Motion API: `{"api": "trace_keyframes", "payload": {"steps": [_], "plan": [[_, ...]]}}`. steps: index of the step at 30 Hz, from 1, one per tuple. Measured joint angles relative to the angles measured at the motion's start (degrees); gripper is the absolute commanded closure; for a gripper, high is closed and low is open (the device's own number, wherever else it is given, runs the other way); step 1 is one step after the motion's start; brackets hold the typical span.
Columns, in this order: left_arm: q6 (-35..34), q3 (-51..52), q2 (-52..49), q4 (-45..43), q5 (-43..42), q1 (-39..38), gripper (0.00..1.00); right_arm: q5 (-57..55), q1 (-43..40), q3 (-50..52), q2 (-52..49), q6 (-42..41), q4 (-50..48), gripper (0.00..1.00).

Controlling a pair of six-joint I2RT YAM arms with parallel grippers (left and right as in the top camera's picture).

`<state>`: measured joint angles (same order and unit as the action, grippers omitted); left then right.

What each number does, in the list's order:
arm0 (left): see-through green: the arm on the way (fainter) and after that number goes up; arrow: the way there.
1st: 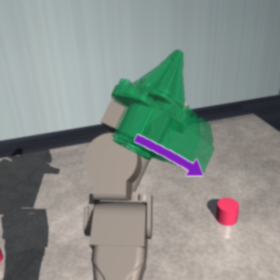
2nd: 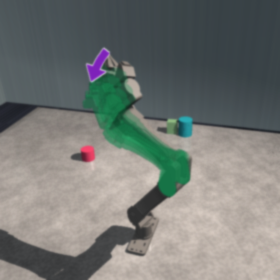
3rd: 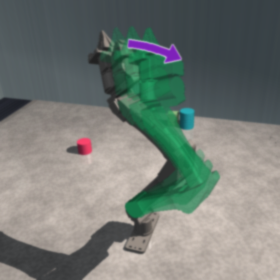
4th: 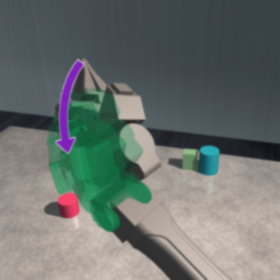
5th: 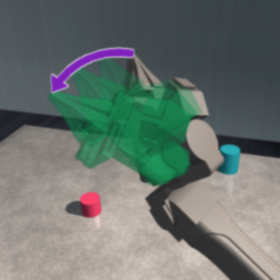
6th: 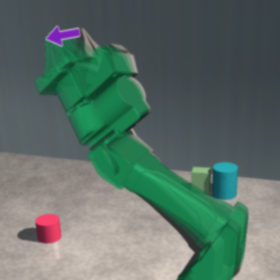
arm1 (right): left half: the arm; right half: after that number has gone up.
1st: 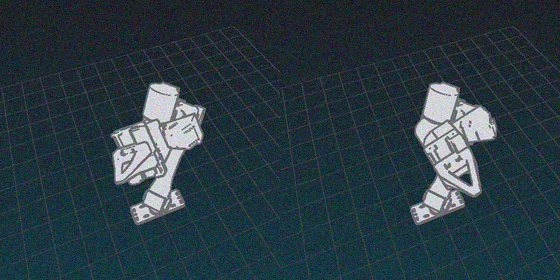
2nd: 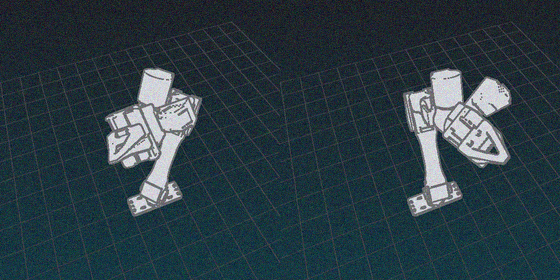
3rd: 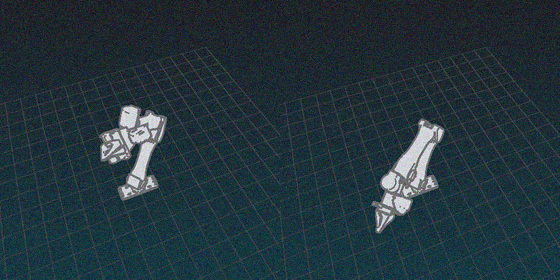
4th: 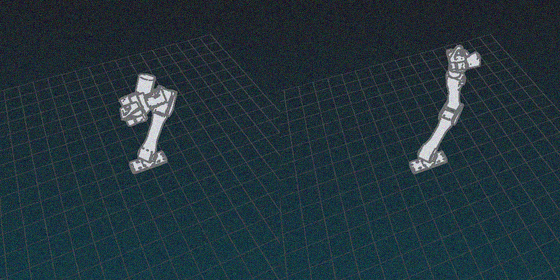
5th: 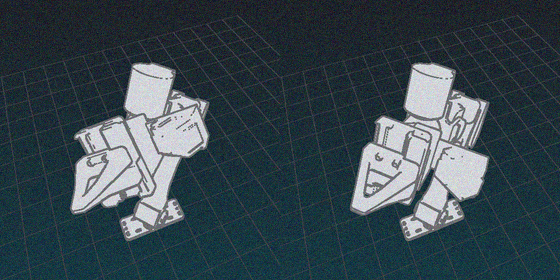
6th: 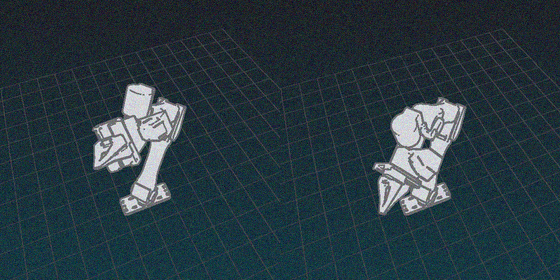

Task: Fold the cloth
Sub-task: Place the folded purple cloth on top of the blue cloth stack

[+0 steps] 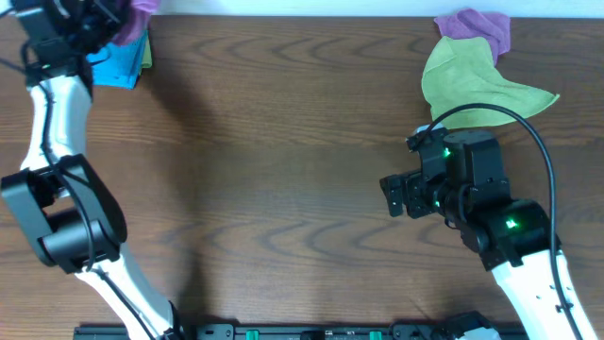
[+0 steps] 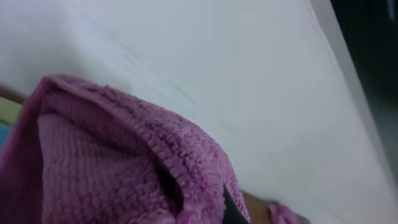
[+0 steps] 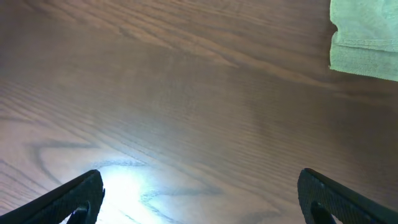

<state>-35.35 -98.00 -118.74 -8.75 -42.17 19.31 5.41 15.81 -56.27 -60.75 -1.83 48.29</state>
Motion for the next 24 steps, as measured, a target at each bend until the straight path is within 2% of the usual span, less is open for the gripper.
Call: {"api": "trace_keyframes", "payload": {"steps": [9,17,24], "plan": [[9.81,-0.15,-1.22,-0.33,6.01,1.42,0.94,0.17,0.0,0.0,-2.4,-5.64,-1.09,0.01],[12.87,-0.24,-7.3,-2.69,8.72,1.55,0.94,0.2,0.0,0.0,-3.37,-10.05,-1.07,0.01],[14.67,-0.24,-8.52,-3.13,10.08,2.36,0.94,0.2,0.0,0.0,-3.39,-12.87,-1.07,0.01]]}}
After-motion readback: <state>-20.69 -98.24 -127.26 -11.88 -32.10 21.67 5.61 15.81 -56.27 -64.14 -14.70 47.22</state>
